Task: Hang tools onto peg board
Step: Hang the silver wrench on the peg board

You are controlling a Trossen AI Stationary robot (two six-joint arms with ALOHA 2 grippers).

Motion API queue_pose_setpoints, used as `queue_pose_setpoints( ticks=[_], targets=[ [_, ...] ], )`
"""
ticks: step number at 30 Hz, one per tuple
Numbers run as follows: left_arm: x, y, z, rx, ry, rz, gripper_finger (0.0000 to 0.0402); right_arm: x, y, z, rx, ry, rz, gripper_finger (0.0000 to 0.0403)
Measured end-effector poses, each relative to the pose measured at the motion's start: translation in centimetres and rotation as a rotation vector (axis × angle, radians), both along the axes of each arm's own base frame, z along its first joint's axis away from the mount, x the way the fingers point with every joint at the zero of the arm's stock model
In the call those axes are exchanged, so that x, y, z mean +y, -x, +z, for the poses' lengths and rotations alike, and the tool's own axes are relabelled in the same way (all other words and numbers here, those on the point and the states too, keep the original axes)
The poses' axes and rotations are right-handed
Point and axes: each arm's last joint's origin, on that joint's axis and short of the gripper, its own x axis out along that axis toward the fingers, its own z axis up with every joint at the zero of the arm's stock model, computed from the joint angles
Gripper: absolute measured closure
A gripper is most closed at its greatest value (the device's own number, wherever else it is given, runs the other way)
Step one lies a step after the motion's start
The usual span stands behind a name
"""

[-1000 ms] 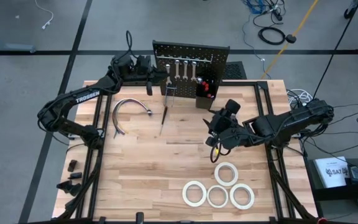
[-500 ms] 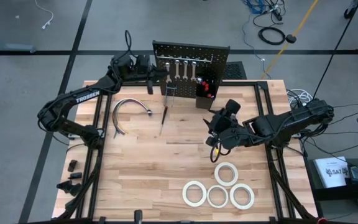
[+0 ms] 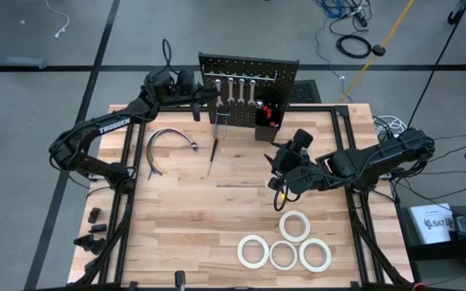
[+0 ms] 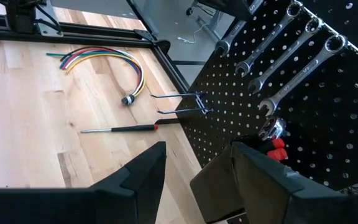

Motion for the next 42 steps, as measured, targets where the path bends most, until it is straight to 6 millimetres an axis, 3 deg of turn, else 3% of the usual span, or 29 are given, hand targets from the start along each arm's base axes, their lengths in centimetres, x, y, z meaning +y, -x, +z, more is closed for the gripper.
queue_pose_setpoints(
  ticks=[7, 25, 42],
  targets=[
    [0.5, -0.5, -0.9, 0.015, 0.042, -0.002, 0.0401, 0.0, 0.0, 0.0, 0.000, 0.000, 0.000, 0.0227],
    [1.4, 0.2, -1.0, -0.001, 0.119, -0.015, 0.0398, 0.0, 0.0, 0.0, 0.000, -0.003, 0.003, 0.0227],
    [1.6, 0.4, -2.4, 0.131, 0.112, 0.124, 0.0286, 0.0, 0.0, -0.1, -0.001, -0.011, -0.005, 0.0227]
  ],
)
